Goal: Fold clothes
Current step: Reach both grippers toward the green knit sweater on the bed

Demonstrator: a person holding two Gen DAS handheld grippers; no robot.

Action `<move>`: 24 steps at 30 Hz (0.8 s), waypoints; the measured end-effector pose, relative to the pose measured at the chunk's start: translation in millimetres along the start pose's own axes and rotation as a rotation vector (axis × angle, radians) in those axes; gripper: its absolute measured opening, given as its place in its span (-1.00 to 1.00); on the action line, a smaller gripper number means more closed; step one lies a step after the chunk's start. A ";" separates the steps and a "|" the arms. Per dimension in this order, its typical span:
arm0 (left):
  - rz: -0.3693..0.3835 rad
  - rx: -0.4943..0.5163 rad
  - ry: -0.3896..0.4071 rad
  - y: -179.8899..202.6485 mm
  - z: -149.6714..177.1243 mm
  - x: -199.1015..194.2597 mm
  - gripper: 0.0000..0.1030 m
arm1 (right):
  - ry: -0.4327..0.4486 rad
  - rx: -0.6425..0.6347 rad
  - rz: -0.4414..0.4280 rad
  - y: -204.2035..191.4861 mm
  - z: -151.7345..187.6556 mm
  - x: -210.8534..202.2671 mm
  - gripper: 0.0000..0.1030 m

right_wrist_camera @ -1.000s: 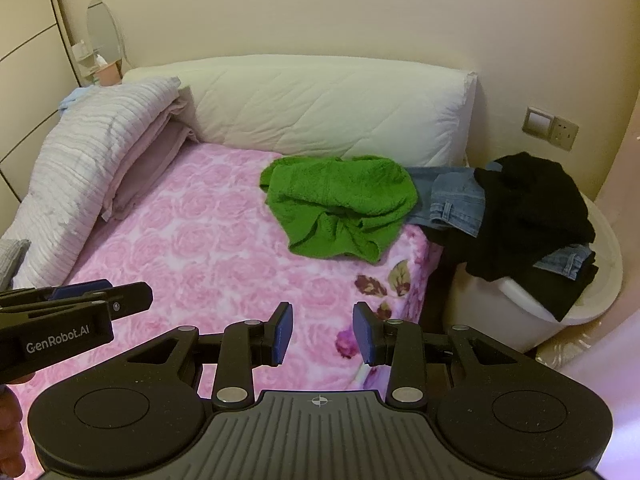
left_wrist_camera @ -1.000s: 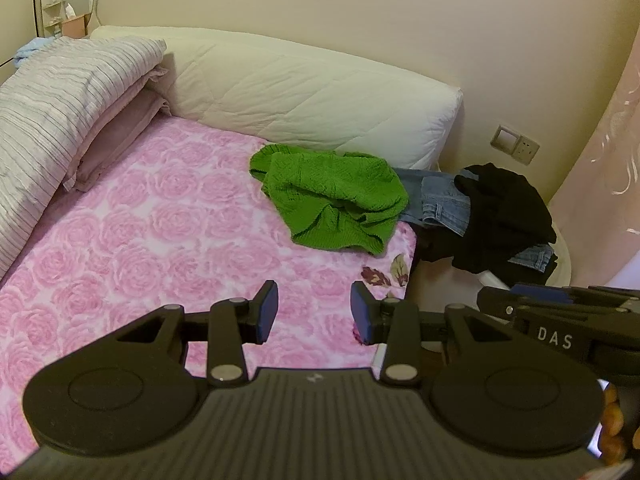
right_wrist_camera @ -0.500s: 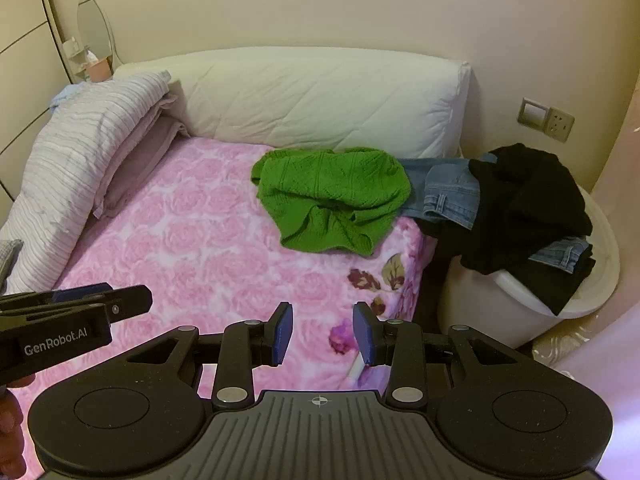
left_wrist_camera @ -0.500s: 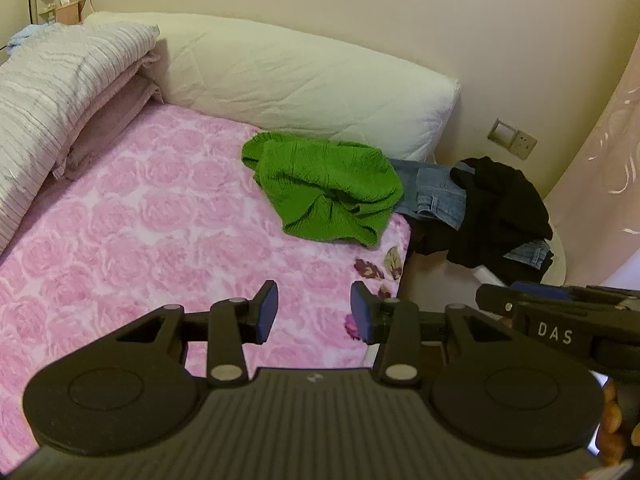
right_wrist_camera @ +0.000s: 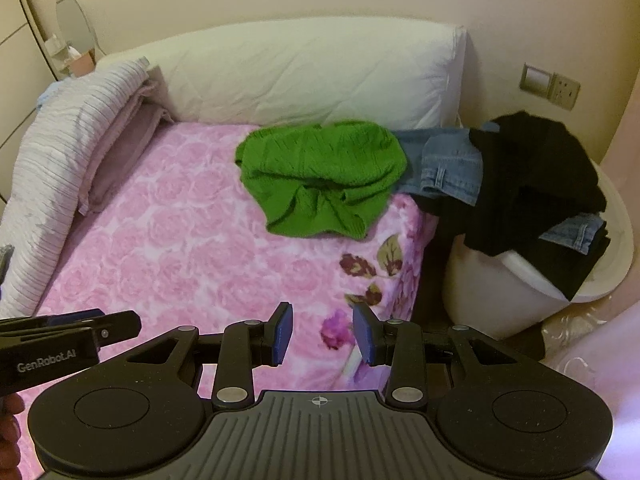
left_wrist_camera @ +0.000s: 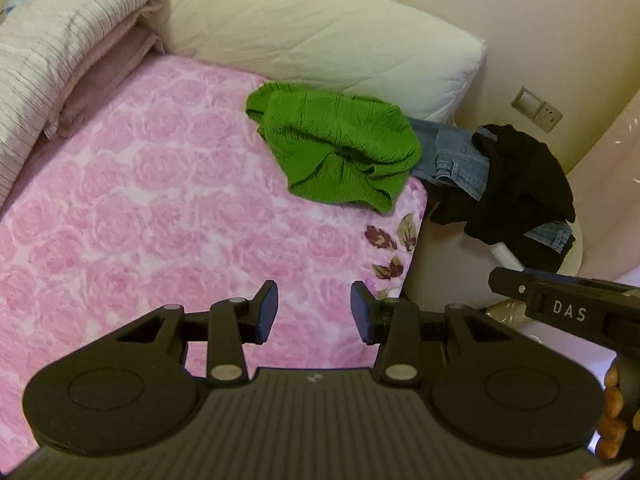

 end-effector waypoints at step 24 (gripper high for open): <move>0.001 -0.193 -0.202 21.1 -124.6 195.3 -0.28 | -0.239 0.010 -0.091 96.0 -110.8 186.7 -0.28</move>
Point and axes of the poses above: each gripper's, at about its wrist camera, not at the fingertips, and x roughly the way its jaws point, y to its right, z to its underside, the point moved 10 cm from there along x, roughly the way its jaws point, and after that the axes turned 5 degrees about -z, right-handed, at the moved point
